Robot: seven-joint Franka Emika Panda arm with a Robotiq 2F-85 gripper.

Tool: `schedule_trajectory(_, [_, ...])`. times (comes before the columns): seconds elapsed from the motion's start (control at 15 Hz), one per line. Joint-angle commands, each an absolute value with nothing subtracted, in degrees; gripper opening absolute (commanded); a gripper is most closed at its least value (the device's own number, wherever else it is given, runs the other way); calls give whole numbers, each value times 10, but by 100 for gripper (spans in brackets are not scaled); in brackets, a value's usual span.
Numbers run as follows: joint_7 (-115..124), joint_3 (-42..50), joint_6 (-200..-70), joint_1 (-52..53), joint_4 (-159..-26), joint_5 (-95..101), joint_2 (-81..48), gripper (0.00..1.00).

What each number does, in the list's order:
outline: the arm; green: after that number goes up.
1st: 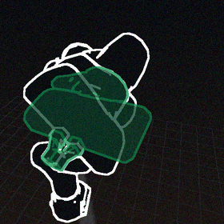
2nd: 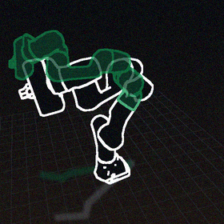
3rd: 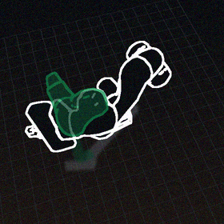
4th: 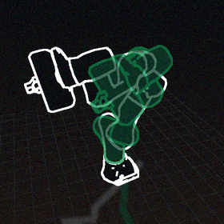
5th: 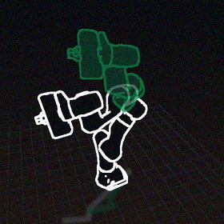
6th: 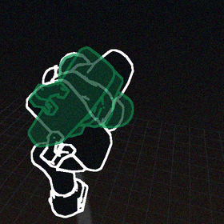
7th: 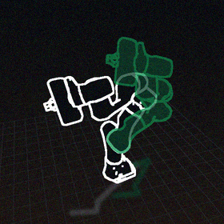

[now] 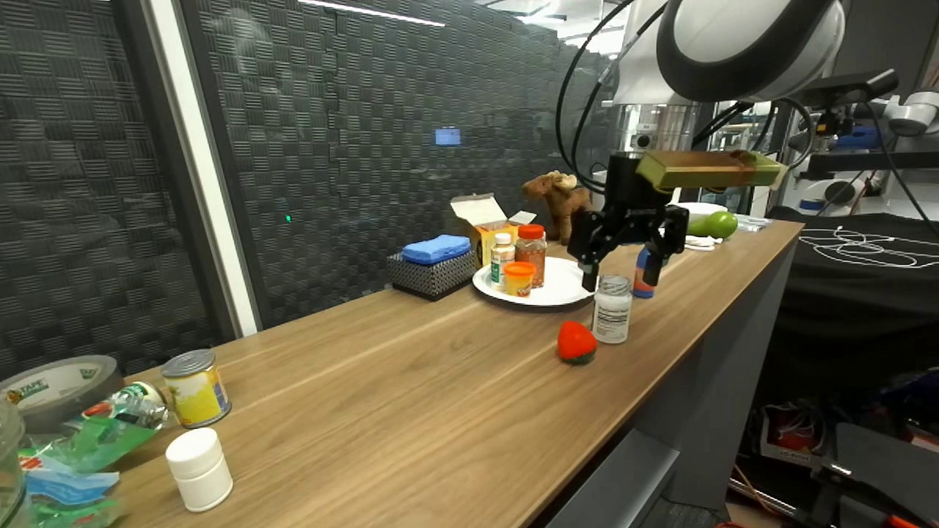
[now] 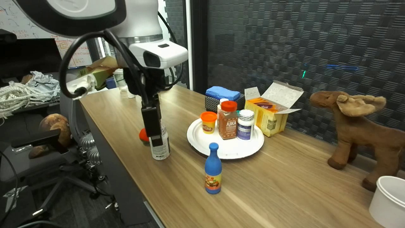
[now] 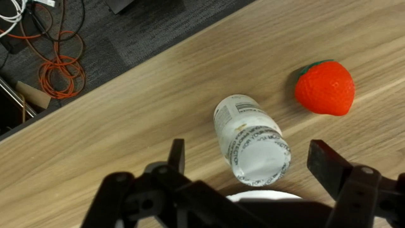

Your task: Place the containers and strawberry on the counter onto the white plate

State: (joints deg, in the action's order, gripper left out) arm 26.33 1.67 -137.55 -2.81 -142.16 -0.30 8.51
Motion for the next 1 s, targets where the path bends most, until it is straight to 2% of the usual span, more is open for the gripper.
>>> schedule_trajectory(0.0, [267,8,-1393,-28,-1415,-28,77,74])
schedule_trajectory(0.4, [271,4,-1411,-29,-1418,-18,81,27])
schedule_trajectory(0.93, [266,6,-1382,-31,-1395,-30,116,26])
